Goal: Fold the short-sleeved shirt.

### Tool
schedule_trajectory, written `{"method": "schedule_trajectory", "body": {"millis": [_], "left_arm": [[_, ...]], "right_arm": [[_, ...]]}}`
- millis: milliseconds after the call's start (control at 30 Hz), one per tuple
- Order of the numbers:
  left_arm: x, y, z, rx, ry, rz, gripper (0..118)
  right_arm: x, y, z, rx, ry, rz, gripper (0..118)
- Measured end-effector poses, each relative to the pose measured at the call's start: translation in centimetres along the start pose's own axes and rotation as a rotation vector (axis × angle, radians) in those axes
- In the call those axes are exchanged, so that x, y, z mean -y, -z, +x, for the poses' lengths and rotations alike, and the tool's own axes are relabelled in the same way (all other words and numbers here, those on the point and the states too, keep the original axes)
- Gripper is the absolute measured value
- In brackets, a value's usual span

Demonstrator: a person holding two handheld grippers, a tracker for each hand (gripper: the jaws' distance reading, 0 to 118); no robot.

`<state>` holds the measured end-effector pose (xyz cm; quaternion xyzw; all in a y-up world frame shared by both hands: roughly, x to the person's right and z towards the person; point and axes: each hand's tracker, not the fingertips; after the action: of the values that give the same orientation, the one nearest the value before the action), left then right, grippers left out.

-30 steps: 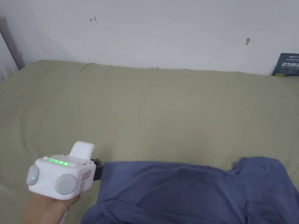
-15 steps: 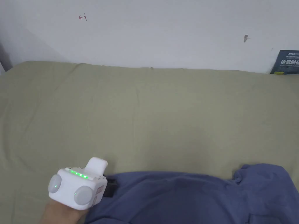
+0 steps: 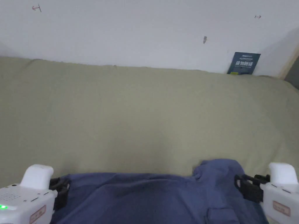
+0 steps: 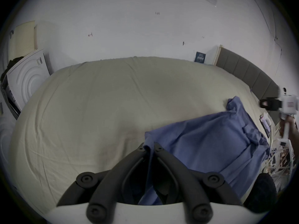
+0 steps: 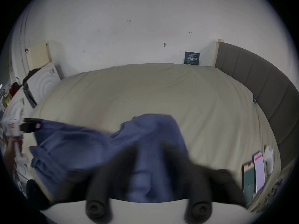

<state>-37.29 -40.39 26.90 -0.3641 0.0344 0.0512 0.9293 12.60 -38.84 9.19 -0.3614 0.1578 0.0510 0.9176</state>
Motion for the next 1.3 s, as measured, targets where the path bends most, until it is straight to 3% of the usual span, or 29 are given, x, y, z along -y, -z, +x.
{"method": "schedule_trajectory", "body": {"millis": [33,100,233,267,300,333,367,400,433,500,567,700,900,1133,1300], "left_arm": [[-0.1,-0.1,0.0,0.002,-0.001,-0.002,0],[-0.3,-0.2,0.1,0.001,-0.003,0.002,0],[-0.5,-0.1,-0.2,-0.010,-0.019,-0.001,0],[-0.6,0.0,-0.3,-0.011,-0.026,-0.007,0],[-0.6,0.1,-0.3,-0.012,-0.030,-0.011,0],[-0.6,0.3,-0.2,-0.008,-0.036,-0.014,0],[-0.7,0.6,-0.4,-0.010,-0.033,-0.020,0],[-0.8,0.8,-0.4,-0.010,-0.034,-0.027,0],[-0.8,1.1,-0.4,-0.007,-0.037,-0.034,0],[-0.9,1.7,-0.4,-0.002,-0.056,-0.060,0],[-1.0,1.9,-0.5,-0.018,-0.060,-0.071,0],[-1.0,0.2,-1.0,-0.035,-0.105,-0.065,0],[0.7,-7.9,0.0,-0.030,-0.135,0.045,0],[6.9,-16.4,1.4,-0.010,-0.160,0.058,0],[12.1,-15.6,1.4,-0.034,-0.148,-0.077,0]], "right_arm": [[-0.8,2.0,0.7,0.011,0.023,-0.057,117],[-2.8,6.2,2.1,0.023,0.066,-0.100,118],[-5.9,12.5,3.3,0.121,0.014,-0.208,118],[-4.1,13.2,3.7,0.141,0.015,-0.241,118],[-4.1,13.9,3.6,0.129,0.019,-0.272,113],[-4.0,14.2,3.4,0.073,0.030,-0.295,72],[-3.9,14.0,2.8,0.019,0.030,-0.309,6],[-3.5,13.8,1.9,0.017,-0.006,-0.321,1],[-3.3,13.3,1.1,0.062,-0.076,-0.297,1],[-2.9,12.1,0.2,-0.025,-0.085,-0.308,1],[-3.1,10.2,-0.2,0.006,-0.114,-0.243,1],[-4.5,4.3,0.5,-0.032,-0.079,-0.081,1],[-3.4,-8.2,0.7,-0.086,-0.114,0.084,1],[6.5,-18.2,1.7,-0.070,-0.072,0.106,1],[15.7,-17.6,3.7,-0.055,0.055,-0.047,1]]}}
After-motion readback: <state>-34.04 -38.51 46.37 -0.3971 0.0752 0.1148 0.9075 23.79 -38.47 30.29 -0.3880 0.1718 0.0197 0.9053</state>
